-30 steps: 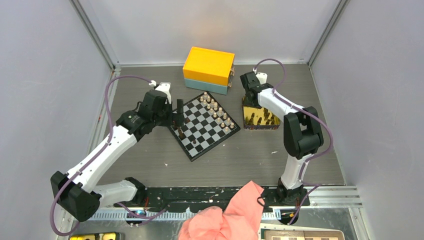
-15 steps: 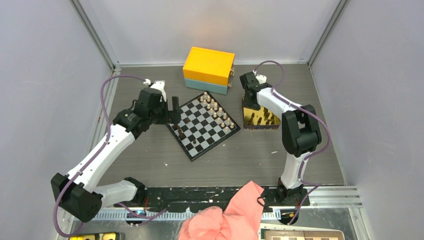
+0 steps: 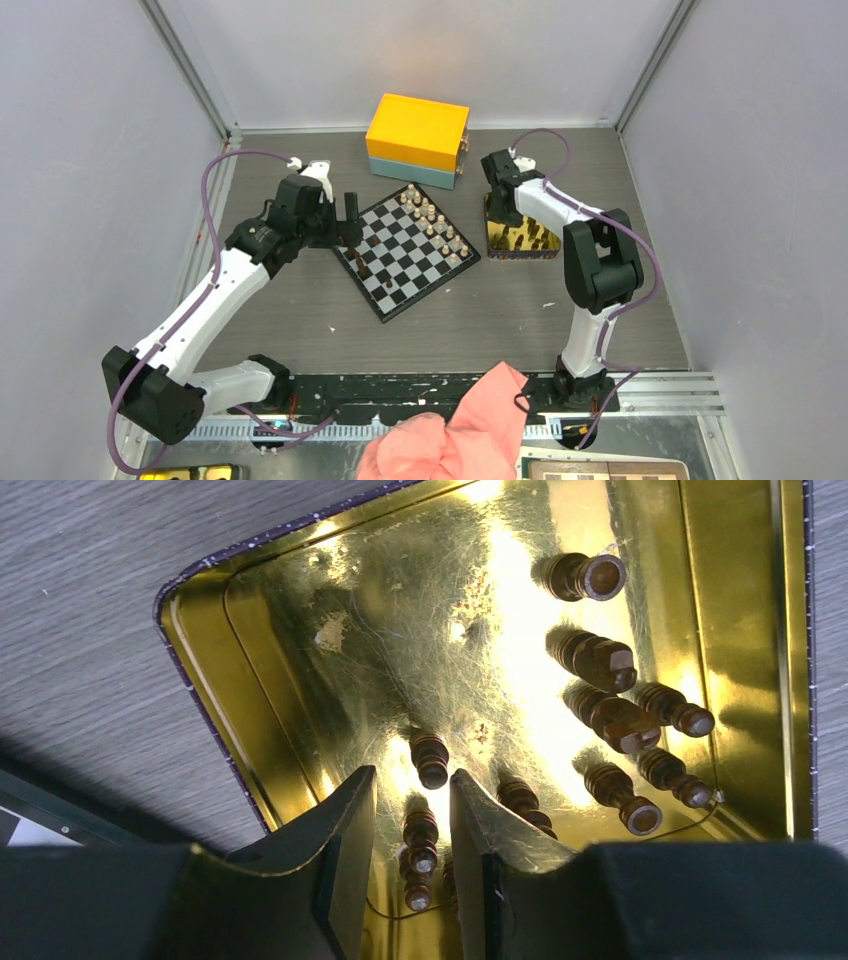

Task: Set up the chess pieces on the board
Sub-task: Pick up the chess piece from the storage box.

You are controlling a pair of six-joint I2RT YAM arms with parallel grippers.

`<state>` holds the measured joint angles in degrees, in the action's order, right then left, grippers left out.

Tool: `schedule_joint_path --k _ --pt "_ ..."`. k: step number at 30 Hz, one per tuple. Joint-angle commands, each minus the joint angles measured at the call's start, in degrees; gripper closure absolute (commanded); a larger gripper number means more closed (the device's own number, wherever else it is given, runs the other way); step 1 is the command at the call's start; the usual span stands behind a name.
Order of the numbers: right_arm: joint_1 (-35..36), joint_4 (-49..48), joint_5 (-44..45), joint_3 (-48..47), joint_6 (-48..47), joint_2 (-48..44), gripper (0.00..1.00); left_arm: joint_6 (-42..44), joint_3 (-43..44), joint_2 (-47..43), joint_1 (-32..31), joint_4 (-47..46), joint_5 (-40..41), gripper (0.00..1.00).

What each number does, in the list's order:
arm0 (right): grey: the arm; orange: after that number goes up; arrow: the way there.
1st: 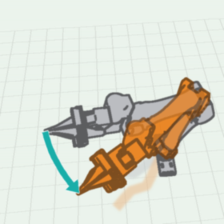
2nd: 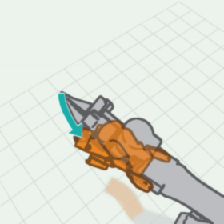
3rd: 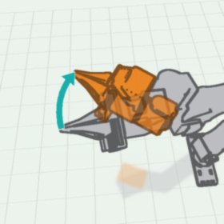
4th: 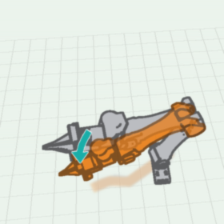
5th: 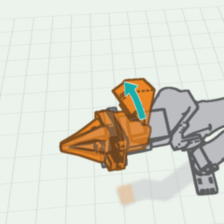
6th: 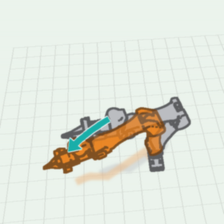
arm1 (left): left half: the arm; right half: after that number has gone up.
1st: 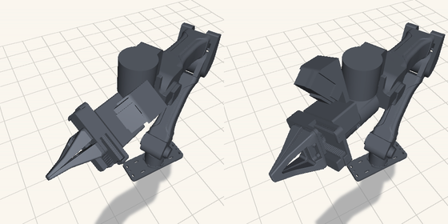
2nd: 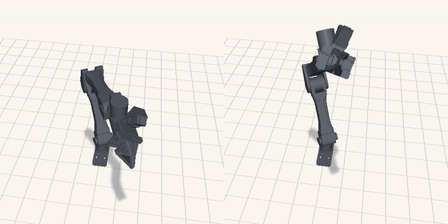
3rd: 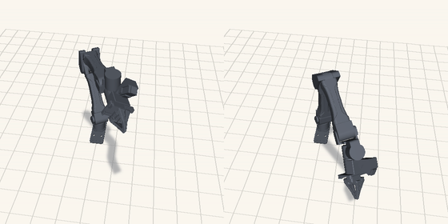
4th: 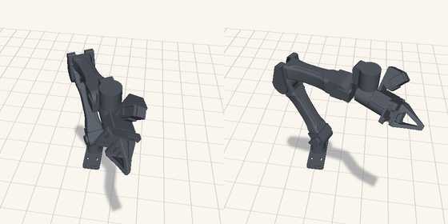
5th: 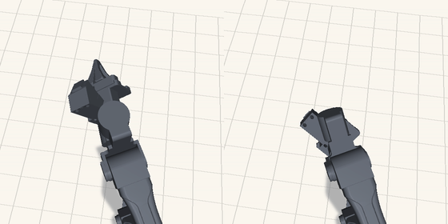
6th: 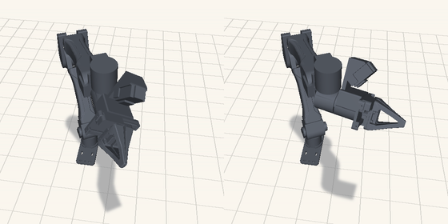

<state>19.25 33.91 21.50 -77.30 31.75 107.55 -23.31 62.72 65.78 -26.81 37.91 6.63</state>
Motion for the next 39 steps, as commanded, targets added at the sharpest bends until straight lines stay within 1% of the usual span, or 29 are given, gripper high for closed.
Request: schedule_joint_path --k 1,17,25,29,33,39 --pt "-0.4 -0.5 0.5 0.2 1.3 -1.2 0.62 1.0 1.5 -0.9 0.4 -3.1 -0.7 0.02" --pt "-0.9 -1.5 -0.5 1.9 2.2 -1.2 0.65 0.5 1.0 -1.3 0.5 -2.8 -0.9 0.02" --pt "-1.4 -1.8 -0.7 2.1 2.1 -0.9 0.70 0.5 0.9 -1.3 0.5 -2.9 -1.2 0.02" --pt "-1.6 -2.1 -0.8 2.1 2.1 -0.8 0.80 0.5 0.7 -1.4 0.5 -2.9 -1.1 0.02" --pt "-1.7 -2.2 -0.8 2.0 1.7 -0.5 0.85 0.6 0.6 -1.5 0.6 -2.9 -1.1 0.02" --pt "-1.9 -2.1 -0.8 1.8 0.9 -1.6 0.98 0.6 0.3 -2.1 0.6 -2.8 -0.9 0.02"
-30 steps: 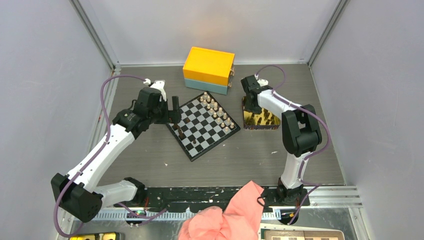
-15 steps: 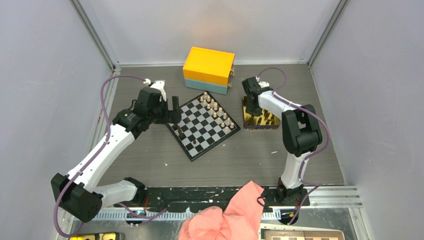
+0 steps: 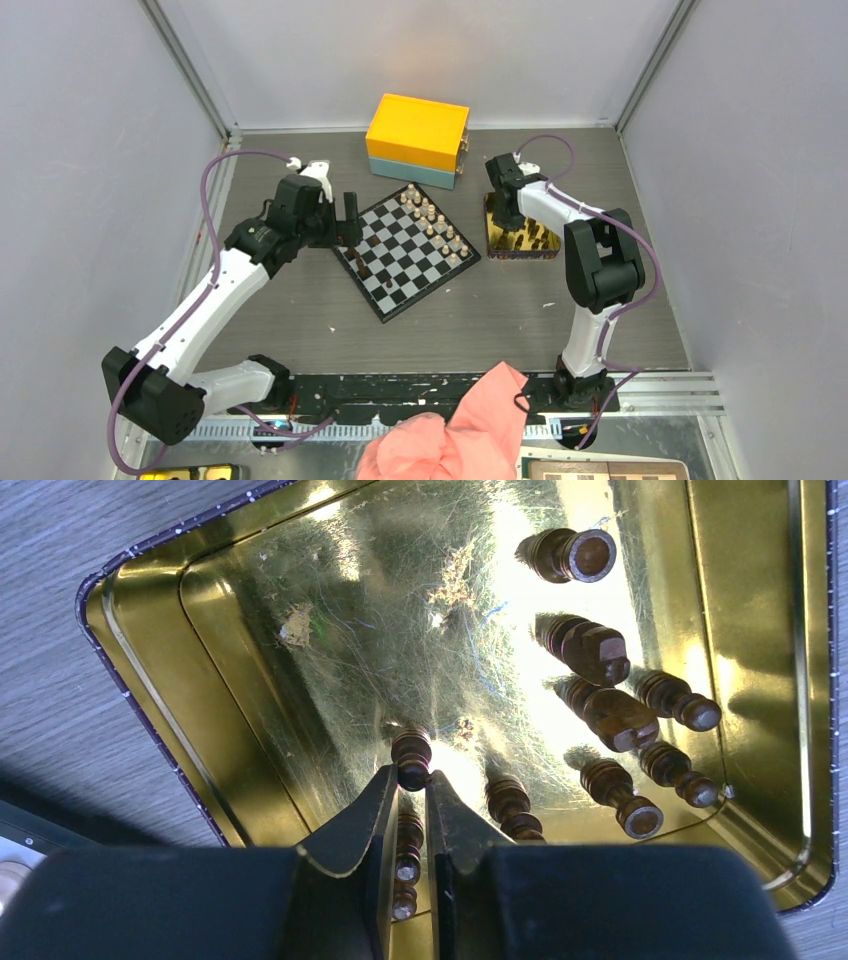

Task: Set up the chess pieces on the board
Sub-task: Pick up the chess piece from the storage box, then place the chess piece on the chessboard.

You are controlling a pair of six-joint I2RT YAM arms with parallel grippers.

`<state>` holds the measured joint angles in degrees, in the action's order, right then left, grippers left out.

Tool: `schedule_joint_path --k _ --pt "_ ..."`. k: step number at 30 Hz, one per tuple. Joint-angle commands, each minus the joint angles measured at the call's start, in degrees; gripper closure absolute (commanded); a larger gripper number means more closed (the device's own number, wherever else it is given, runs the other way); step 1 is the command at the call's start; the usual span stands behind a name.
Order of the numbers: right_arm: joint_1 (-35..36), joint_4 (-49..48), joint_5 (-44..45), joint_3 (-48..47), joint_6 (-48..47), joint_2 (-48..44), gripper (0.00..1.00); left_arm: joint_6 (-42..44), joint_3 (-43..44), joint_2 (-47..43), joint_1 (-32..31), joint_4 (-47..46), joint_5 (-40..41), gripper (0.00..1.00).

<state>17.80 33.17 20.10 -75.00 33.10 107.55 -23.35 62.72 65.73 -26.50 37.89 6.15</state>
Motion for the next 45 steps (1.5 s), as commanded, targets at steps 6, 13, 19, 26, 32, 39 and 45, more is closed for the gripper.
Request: schedule_joint_path --k 6,13,19,26,32,39,45 --pt "0.0 0.5 2.3 -2.6 -2.8 -5.5 0.99 1.0 0.4 -2.6 0.5 -2.7 0.2 0.02" --pt "2.7 4.2 3.7 -7.2 -5.7 -9.2 0.99 1.1 0.6 -4.4 1.8 -2.7 1.0 0.02" --pt "9.1 8.0 4.3 -11.9 -8.3 -10.5 0.99 0.3 0.8 -7.0 3.1 -1.5 2.6 0.02" --pt "20.1 10.7 3.9 -17.2 -8.8 -8.7 0.99 -1.5 0.4 -11.5 4.3 1.0 5.2 0.02" --pt "27.2 10.4 3.8 -20.6 -8.8 -3.9 0.99 -2.5 -0.4 -15.5 4.7 2.9 6.3 0.02" --pt "32.2 8.4 2.6 -23.8 -8.7 1.8 0.99 -2.9 -0.5 -18.8 4.7 5.8 7.3 0.02" --pt "36.3 7.9 2.4 -25.1 -8.9 4.6 0.99 -2.8 -0.6 -20.2 4.7 6.9 8.0 0.02"
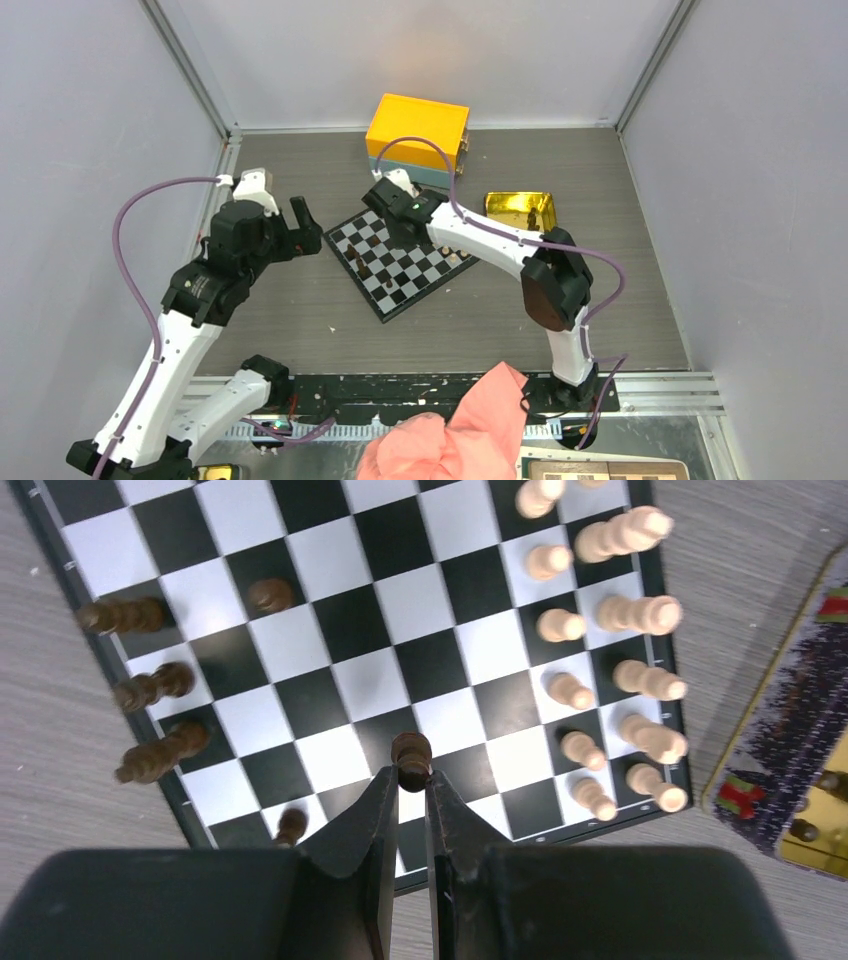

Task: Set up the chess pieces on the board
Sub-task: Place the chess piece on the chessboard.

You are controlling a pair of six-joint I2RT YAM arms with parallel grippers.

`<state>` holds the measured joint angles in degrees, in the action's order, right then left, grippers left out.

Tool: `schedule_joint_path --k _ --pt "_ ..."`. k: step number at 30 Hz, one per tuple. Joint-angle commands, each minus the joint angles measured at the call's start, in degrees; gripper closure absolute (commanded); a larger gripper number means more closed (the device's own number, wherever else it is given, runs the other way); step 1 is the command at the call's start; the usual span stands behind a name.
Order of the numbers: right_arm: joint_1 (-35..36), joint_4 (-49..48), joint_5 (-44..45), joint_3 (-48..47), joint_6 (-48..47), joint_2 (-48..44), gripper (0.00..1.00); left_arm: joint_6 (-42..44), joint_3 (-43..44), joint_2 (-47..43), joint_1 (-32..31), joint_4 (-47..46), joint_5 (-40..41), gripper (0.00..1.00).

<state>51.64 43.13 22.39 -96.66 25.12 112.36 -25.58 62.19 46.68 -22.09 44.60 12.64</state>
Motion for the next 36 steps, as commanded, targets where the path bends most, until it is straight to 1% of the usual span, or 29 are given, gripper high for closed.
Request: schedule_joint_path --k 1,16,36 --pt "2.8 -2.2 -0.1 -3.4 -0.9 0.0 0.99 -0.5 -0.1 -1.1 0.3 0.3 1.6 0.02" --pt "7.0 -4.0 -2.8 -2.5 -0.8 3.8 0.99 -0.5 -0.6 -1.1 0.3 -0.2 3.2 0.02" --pt "7.6 -6.6 -5.5 -0.7 -0.8 7.1 0.99 -0.8 -0.7 -2.0 0.3 0.1 4.2 0.01"
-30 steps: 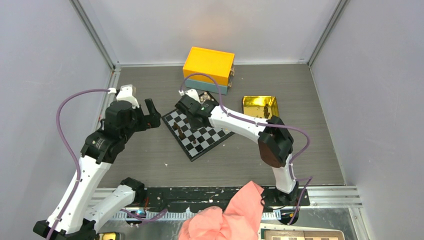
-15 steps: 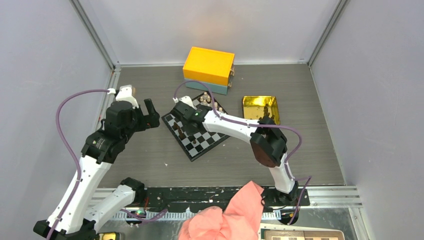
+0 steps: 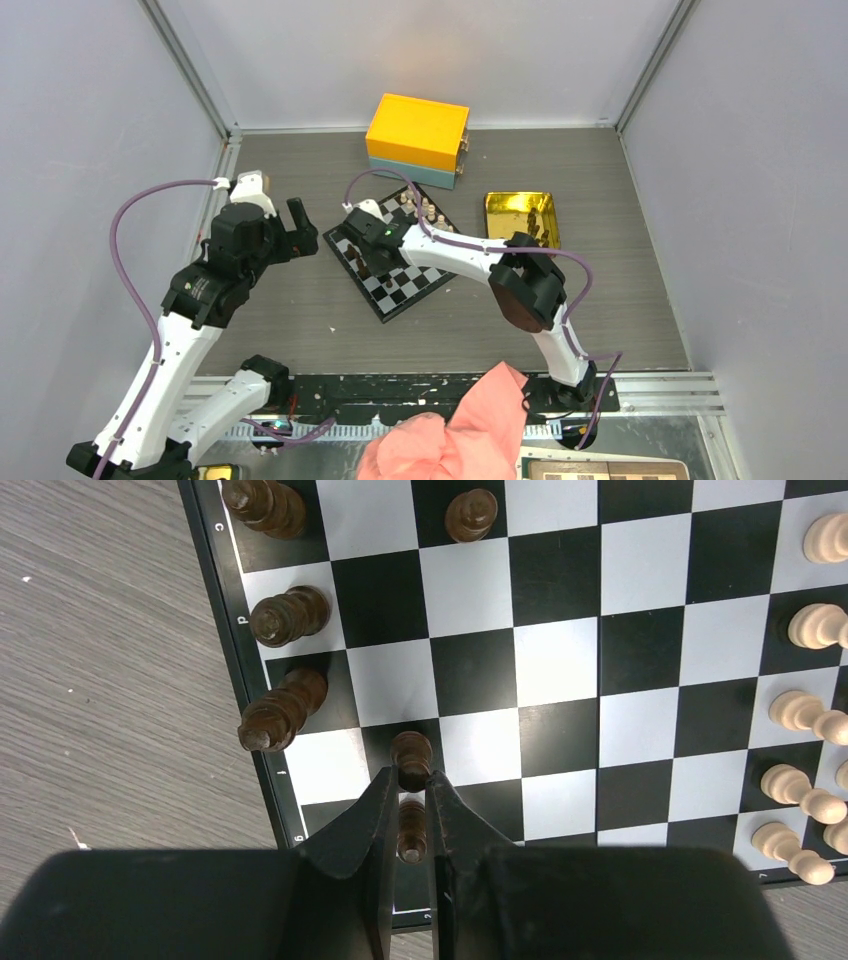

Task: Set up the chess pieces on the board
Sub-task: Place the chess piece on the chessboard.

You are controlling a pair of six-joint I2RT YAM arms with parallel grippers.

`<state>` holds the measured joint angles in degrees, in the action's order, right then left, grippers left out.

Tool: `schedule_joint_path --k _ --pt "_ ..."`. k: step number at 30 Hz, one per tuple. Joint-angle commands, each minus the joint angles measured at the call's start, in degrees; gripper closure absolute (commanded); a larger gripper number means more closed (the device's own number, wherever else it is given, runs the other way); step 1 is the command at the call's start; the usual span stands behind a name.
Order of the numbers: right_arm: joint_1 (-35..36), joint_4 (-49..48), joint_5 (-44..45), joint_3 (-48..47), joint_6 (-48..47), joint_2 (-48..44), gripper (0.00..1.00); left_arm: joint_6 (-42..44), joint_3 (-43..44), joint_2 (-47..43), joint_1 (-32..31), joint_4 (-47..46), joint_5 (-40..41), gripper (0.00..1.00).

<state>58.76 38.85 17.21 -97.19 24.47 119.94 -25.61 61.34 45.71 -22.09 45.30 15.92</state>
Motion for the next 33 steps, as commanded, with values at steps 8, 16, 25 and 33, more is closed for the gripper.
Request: schedule_joint_path --k 8,16,25,33 --pt "0.6 -1.9 -0.2 0.8 0.4 -0.3 0.99 -1.0 0.0 -1.4 0.3 -0.4 0.7 0.02" --pt "0.8 -2.1 -0.3 2.4 0.5 -0.3 0.97 -1.5 -0.5 -1.8 0.3 -0.5 0.4 0.01" --pt "1.1 -2.9 -0.4 3.1 0.0 -2.0 0.61 -1.9 -0.7 -1.8 0.3 -0.6 0.2 0.01" --pt "1.0 -2.0 0.9 1.9 -1.5 -4.6 0.56 -2.2 -0.5 -1.0 0.3 -1.5 -0.1 0.02"
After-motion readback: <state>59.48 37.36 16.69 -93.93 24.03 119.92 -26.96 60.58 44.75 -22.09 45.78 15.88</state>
